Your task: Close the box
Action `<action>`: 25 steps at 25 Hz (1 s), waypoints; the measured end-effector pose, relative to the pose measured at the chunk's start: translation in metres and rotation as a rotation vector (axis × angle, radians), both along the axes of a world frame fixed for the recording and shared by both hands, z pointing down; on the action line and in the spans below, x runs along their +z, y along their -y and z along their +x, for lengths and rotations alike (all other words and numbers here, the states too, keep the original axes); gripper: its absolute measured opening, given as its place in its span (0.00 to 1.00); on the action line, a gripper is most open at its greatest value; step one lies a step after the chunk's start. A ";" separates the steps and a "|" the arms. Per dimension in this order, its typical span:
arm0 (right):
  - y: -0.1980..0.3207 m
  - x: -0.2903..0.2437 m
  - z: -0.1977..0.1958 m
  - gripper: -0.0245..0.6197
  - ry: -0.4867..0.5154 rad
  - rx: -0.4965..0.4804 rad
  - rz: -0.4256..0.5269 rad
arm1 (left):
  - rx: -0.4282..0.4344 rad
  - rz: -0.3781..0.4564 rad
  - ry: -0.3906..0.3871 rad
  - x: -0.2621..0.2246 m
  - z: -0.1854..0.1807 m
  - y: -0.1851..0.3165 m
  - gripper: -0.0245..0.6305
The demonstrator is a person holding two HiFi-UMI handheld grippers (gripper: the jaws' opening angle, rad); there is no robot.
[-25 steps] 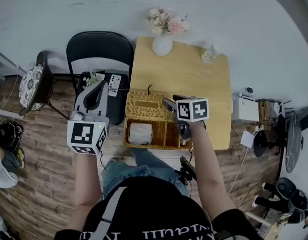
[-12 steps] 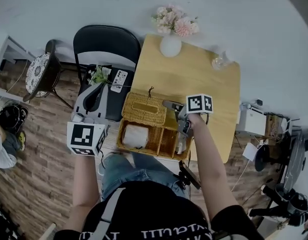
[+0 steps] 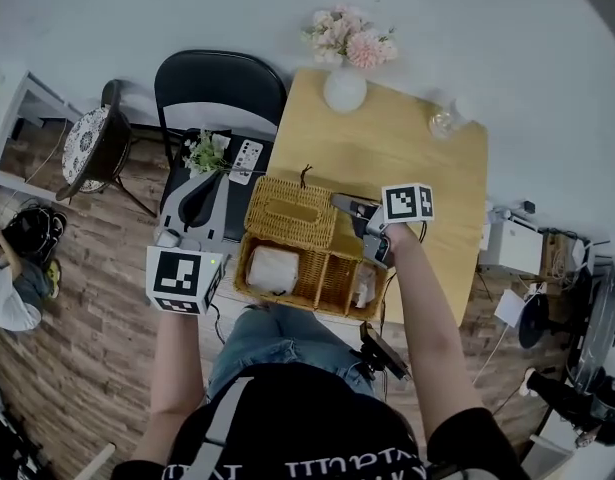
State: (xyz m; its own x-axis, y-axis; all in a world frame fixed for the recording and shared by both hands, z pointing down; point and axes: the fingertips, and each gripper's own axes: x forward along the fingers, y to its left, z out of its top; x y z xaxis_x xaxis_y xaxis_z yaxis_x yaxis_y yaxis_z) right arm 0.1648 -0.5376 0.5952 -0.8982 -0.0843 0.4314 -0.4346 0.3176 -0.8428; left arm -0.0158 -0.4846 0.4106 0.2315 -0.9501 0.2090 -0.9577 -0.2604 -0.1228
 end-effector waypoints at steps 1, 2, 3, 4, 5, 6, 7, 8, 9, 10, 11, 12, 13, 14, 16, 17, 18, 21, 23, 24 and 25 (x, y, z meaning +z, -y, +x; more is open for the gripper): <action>0.000 -0.005 0.000 0.19 -0.013 -0.009 0.039 | 0.005 0.019 0.003 -0.004 0.001 0.000 0.06; 0.000 -0.011 0.000 0.19 -0.030 -0.018 0.080 | 0.008 0.036 0.006 -0.008 0.002 -0.001 0.06; 0.000 -0.016 0.000 0.19 -0.048 -0.026 0.121 | 0.011 0.044 0.005 -0.011 0.002 -0.002 0.06; -0.001 -0.022 -0.001 0.19 -0.070 -0.032 0.161 | 0.012 0.043 0.003 -0.012 0.002 -0.004 0.06; -0.003 -0.027 -0.001 0.19 -0.095 -0.040 0.203 | 0.015 0.040 0.001 -0.012 0.003 -0.007 0.06; -0.004 -0.033 -0.001 0.19 -0.123 -0.050 0.247 | 0.019 0.038 0.002 -0.013 0.004 -0.009 0.06; -0.006 -0.039 -0.002 0.19 -0.153 -0.063 0.294 | 0.025 0.035 0.002 -0.013 0.005 -0.011 0.06; -0.007 -0.045 -0.002 0.19 -0.184 -0.078 0.342 | 0.032 0.033 0.003 -0.014 0.007 -0.013 0.06; -0.008 -0.050 -0.002 0.19 -0.214 -0.092 0.389 | 0.039 0.037 0.004 -0.016 0.009 -0.015 0.06; -0.010 -0.055 -0.003 0.19 -0.244 -0.105 0.432 | 0.046 0.045 0.005 -0.018 0.010 -0.017 0.06; -0.013 -0.060 -0.003 0.19 -0.270 -0.114 0.469 | 0.053 0.054 0.007 -0.020 0.012 -0.019 0.06; -0.015 -0.064 -0.004 0.19 -0.292 -0.117 0.501 | 0.060 0.066 0.008 -0.024 0.013 -0.021 0.06; -0.017 -0.069 -0.004 0.19 -0.311 -0.117 0.528 | 0.066 0.079 0.008 -0.027 0.014 -0.023 0.06; -0.019 -0.073 -0.004 0.19 -0.329 -0.113 0.555 | 0.072 0.087 0.008 -0.030 0.015 -0.026 0.06; -0.024 -0.080 -0.004 0.19 -0.364 -0.107 0.611 | 0.083 0.098 0.008 -0.033 0.016 -0.031 0.06; -0.027 -0.084 -0.004 0.19 -0.383 -0.106 0.641 | 0.089 0.105 0.008 -0.034 0.017 -0.034 0.06; -0.030 -0.087 -0.004 0.19 -0.401 -0.106 0.670 | 0.097 0.112 0.009 -0.036 0.017 -0.037 0.06; -0.041 -0.098 -0.006 0.19 -0.462 -0.109 0.757 | 0.123 0.128 0.013 -0.042 0.016 -0.048 0.06; -0.050 -0.107 -0.007 0.19 -0.502 -0.105 0.804 | 0.139 0.138 0.012 -0.048 0.015 -0.056 0.06; -0.056 -0.112 -0.007 0.18 -0.520 -0.101 0.823 | 0.147 0.141 0.013 -0.050 0.014 -0.061 0.06; -0.061 -0.115 -0.006 0.18 -0.537 -0.096 0.839 | 0.155 0.143 0.013 -0.052 0.014 -0.066 0.06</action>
